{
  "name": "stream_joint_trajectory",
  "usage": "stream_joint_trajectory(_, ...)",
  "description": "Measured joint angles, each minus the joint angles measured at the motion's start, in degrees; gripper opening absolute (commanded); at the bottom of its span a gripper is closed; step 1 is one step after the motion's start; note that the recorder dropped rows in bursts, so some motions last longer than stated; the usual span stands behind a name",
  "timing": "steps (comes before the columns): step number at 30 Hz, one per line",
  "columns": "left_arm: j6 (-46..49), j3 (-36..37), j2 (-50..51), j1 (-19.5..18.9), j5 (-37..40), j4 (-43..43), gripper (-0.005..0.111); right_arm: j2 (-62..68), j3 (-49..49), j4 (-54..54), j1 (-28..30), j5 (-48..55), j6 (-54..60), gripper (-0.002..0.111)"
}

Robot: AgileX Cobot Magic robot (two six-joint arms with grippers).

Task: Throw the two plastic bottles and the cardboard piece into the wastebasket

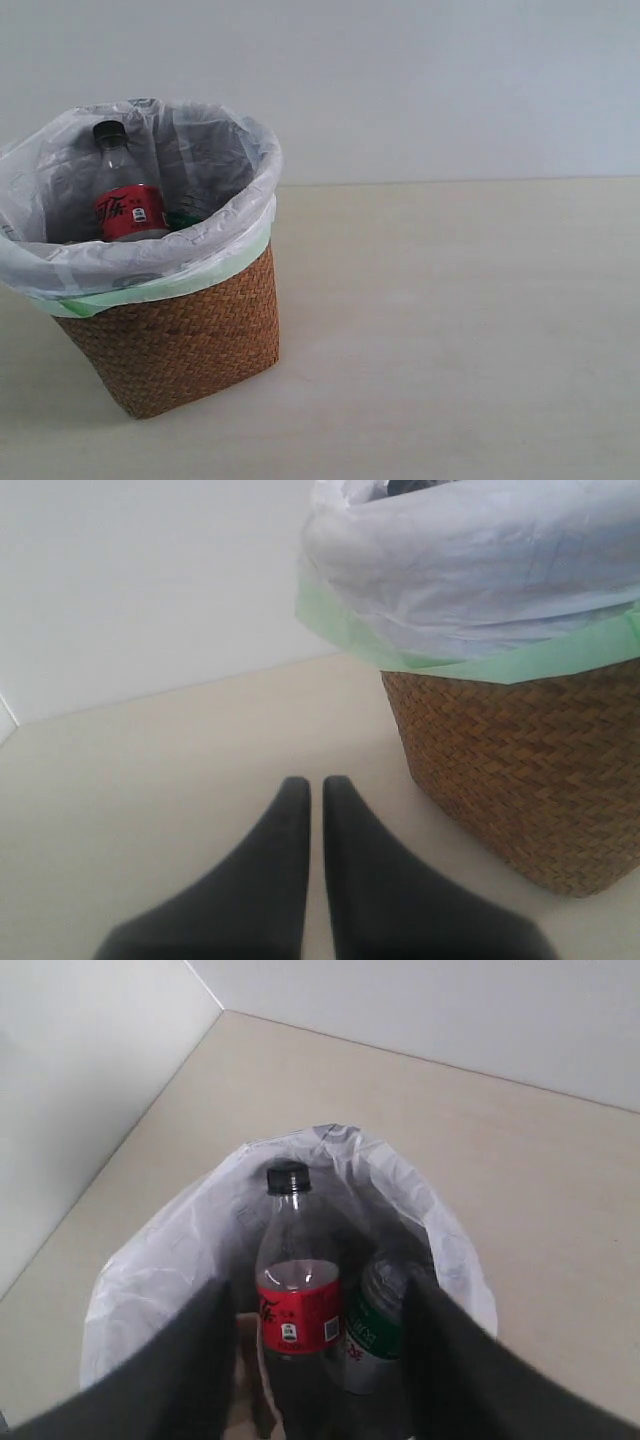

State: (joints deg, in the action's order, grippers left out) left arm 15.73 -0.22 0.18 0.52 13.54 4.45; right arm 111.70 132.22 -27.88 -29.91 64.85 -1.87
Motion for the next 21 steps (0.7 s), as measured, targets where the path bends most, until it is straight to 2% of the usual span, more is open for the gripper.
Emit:
stream_joint_trajectory(1, 0.0, 0.0, 0.0, 0.0, 0.0, 0.0, 0.004, 0.0, 0.0, 0.1, 0.0, 0.1, 0.4, 0.000)
stream_joint_trajectory(4, 0.0, 0.0, 0.0, 0.0, 0.0, 0.0, 0.004, 0.0, 0.0, 3.0, 0.0, 1.3, 2.2, 0.000)
stream_joint_trajectory(7, 0.0, 0.0, 0.0, 0.0, 0.0, 0.0, 0.004, 0.0, -0.9, 11.0, 0.0, 4.3, 2.8, 0.000)
stream_joint_trajectory(10, 0.0, 0.0, 0.0, 0.0, 0.0, 0.0, 0.004, -2.1, -8.2, 20.1, 0.0, 4.2, 0.9, 0.000)
stream_joint_trajectory(13, 0.0, 0.0, 0.0, 0.0, 0.0, 0.0, 0.004, -7.0, -17.9, 22.6, 0.1, -2.0, 0.4, 0.000)
stream_joint_trajectory(16, 0.0, 0.0, 0.0, 0.0, 0.0, 0.0, 0.004, -15.3, -31.3, 23.6, 0.1, -14.1, 0.1, 0.000)
stream_joint_trajectory(21, 0.0, 0.0, 0.0, 0.0, 0.0, 0.0, 0.004, -26.9, -46.1, 27.9, 0.1, -25.8, -0.3, 0.000)
